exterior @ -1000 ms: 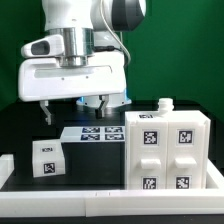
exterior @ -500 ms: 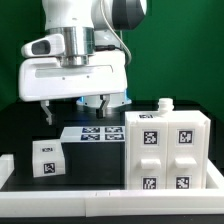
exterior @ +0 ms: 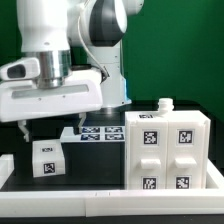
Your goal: Assemble cabinet
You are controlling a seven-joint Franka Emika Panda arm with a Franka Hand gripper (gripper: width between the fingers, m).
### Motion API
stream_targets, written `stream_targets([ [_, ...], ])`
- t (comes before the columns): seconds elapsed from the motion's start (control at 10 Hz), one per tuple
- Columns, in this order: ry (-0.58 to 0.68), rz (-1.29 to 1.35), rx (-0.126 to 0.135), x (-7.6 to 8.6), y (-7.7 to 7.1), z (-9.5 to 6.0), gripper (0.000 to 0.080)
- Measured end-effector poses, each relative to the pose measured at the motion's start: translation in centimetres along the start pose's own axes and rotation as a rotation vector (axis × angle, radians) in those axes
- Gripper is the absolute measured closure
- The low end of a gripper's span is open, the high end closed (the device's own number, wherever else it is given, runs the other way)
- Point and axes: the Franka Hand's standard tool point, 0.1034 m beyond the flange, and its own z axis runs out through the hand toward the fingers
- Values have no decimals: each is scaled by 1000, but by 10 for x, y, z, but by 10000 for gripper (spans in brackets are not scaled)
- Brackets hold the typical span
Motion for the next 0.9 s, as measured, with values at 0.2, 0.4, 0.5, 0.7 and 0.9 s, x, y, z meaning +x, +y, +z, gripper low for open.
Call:
stream_targets([
  [0.2, -3, -2, 1, 1, 2, 4, 2],
  [0.4, -4, -3, 2, 1, 2, 5, 2],
  [0.5, -5, -3, 2, 0, 2, 5, 2],
  [0.7, -13, -48, 4, -9, 9, 15, 2],
  [0.9, -15, -58, 1, -16, 10, 21, 2],
])
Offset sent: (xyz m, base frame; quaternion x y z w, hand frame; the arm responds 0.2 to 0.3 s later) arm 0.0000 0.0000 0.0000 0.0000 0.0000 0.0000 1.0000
